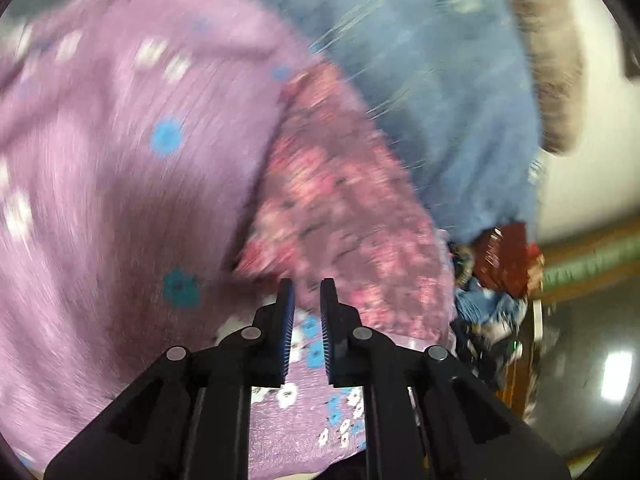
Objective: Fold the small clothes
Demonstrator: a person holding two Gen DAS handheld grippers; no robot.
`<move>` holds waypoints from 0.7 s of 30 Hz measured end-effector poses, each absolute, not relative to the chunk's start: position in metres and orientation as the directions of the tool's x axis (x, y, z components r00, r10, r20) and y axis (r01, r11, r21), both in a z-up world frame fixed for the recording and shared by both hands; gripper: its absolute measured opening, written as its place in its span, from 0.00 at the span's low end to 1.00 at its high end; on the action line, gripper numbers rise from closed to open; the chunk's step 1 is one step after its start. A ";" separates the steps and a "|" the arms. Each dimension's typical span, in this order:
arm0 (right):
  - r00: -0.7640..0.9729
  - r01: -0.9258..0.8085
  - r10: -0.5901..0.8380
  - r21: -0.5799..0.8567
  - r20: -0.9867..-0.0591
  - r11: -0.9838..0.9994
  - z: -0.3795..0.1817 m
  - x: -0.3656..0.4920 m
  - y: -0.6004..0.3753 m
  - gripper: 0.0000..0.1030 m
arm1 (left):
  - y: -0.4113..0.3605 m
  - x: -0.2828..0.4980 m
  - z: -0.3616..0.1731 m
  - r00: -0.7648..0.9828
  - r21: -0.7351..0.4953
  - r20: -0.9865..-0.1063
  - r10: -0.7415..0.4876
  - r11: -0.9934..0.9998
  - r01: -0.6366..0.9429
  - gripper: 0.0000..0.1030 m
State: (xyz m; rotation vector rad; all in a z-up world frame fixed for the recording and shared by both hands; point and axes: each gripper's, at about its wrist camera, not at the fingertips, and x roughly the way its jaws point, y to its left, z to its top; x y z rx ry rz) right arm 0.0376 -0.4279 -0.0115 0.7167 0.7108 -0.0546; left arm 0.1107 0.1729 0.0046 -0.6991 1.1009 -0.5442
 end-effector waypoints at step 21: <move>0.682 0.360 0.165 0.524 -0.712 0.772 -0.042 0.185 -0.441 0.00 | 0.060 0.268 -0.023 0.331 -0.368 -0.879 -0.343 0.930 -0.014 0.49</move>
